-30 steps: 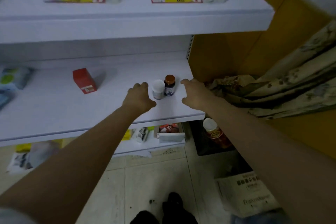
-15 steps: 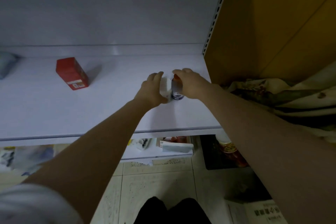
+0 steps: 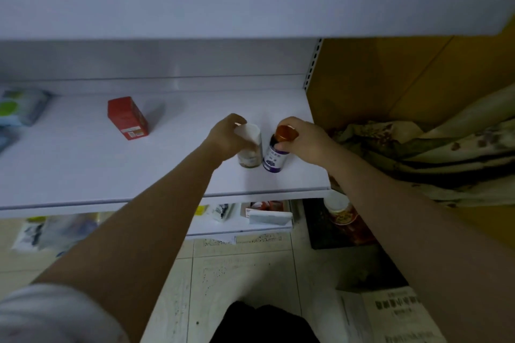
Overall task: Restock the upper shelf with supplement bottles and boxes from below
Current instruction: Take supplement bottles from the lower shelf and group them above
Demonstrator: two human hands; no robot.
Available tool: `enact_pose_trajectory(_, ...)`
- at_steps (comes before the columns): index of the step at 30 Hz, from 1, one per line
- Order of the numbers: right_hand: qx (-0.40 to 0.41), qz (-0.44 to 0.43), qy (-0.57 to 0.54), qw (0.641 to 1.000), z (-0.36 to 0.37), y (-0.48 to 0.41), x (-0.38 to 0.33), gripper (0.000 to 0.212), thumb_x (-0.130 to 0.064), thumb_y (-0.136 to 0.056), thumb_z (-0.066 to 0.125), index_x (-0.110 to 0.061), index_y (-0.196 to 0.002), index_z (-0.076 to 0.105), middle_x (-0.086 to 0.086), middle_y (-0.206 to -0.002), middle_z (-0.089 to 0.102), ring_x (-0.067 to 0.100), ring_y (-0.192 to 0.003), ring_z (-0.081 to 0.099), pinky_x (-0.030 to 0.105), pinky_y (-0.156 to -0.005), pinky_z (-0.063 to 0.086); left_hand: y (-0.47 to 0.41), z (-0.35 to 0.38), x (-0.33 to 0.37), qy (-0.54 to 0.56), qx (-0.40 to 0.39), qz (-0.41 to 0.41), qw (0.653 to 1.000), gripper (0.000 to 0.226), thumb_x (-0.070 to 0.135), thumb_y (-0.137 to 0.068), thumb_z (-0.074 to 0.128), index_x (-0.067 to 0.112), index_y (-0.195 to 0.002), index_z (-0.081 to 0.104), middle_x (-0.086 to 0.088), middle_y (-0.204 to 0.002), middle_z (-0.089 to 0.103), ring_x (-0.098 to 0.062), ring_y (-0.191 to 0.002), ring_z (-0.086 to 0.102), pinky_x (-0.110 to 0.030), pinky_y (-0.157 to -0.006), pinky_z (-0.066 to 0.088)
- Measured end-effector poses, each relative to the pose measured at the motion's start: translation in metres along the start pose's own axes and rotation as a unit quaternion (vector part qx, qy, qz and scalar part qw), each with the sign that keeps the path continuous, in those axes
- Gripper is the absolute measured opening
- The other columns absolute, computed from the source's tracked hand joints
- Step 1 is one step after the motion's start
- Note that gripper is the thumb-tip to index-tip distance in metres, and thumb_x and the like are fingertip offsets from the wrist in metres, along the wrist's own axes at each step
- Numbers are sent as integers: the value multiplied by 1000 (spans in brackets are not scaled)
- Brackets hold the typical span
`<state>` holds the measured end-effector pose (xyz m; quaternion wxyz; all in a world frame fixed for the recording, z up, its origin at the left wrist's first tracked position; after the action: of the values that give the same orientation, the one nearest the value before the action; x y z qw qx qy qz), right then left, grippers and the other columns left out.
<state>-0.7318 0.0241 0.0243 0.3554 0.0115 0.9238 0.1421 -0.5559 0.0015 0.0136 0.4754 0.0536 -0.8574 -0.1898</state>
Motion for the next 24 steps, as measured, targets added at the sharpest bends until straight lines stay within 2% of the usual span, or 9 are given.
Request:
enact_pose_trajectory(3, -23, 3, -81, 996, -19, 29, -20, 39, -18, -87, 66, -18, -124, 53, 6, -122, 55, 20, -104, 52, 29, -79, 43, 35, -19, 16, 55, -12, -24, 998, 68, 9, -68, 82, 12, -128, 50, -9, -128, 52, -27, -112, 51, -37, -92, 46)
enact_pose_trajectory(6, -35, -5, -127, 991, -32, 54, -47, 37, -16, -89, 64, -20, -124, 53, -1, -114, 51, 18, -105, 50, 30, -76, 46, 69, -34, 30, 111, -35, -29, 993, 58, 16, -69, 81, 11, -120, 53, -11, -119, 58, -27, -111, 57, -39, -92, 48)
enact_pose_trajectory(8, -36, -16, -148, 988, -38, 68, -64, 37, -15, -89, 63, -21, -124, 52, -3, -115, 50, 16, -105, 50, 27, -72, 47, 89, -42, 38, 141, -57, -15, 988, 50, 20, -73, 79, 12, -115, 54, -10, -114, 61, -26, -108, 58, -40, -93, 47)
enact_pose_trajectory(11, -32, -27, -169, 985, -43, 95, -84, 38, -21, -90, 63, -26, -125, 50, -5, -116, 52, 14, -105, 51, 19, -69, 45, 122, -56, 44, 187, -77, 11, 979, 47, 24, -78, 74, 15, -119, 53, -5, -109, 62, -22, -104, 58, -34, -86, 43)
enact_pose_trajectory(13, -21, -14, -208, 978, -44, 117, -94, 45, -26, -87, 67, -32, -125, 45, -4, -114, 56, 15, -105, 54, 22, -74, 46, 147, -66, 45, 229, -101, 31, 968, 46, 22, -81, 70, 16, -123, 52, -4, -108, 63, -20, -103, 59, -31, -84, 44)
enact_pose_trajectory(15, 1, -4, -247, 969, -44, 141, -106, 50, -30, -82, 72, -30, -122, 42, -4, -113, 58, 16, -107, 56, 26, -79, 47, 172, -78, 46, 266, -122, 49, 955, 41, 19, -85, 64, 17, -125, 52, -4, -106, 62, -19, -98, 60, -30, -80, 47)
enact_pose_trajectory(17, 24, -14, -273, 962, -42, 166, -122, 43, -31, -82, 72, -23, -117, 49, -3, -116, 59, 15, -108, 56, 28, -85, 47, 199, -92, 45, 307, -132, 60, 941, 39, 21, -83, 62, 18, -121, 55, -6, -103, 61, -21, -93, 59, -31, -74, 50)
enact_pose_trajectory(20, 45, -42, -344, 937, -33, 207, -156, 31, -29, -84, 69, -20, -111, 55, 1, -118, 61, 18, -108, 60, 37, -95, 48, 237, -116, 40, 353, -166, 80, 917, 44, 26, -72, 62, 18, -115, 56, -13, -105, 61, -30, -98, 60, -39, -79, 53)
enact_pose_trajectory(24, 70, -69, -426, 899, -10, 262, -209, 21, -32, -88, 64, -23, -105, 59, 1, -108, 65, 19, -100, 63, 41, -89, 52, 295, -155, 31, 334, -177, 127, 917, 44, 26, -80, 65, 16, -120, 51, -8, -91, 67, -25, -85, 68, -35, -70, 57)
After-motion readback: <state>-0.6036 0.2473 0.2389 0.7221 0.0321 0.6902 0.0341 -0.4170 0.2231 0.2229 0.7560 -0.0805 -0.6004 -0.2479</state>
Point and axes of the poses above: each hand's wrist, its own y-axis away from the middle knuckle, its own z-axis out of the palm, x = y × z, the point moved 1 cm from there along -y, towards the middle knuckle
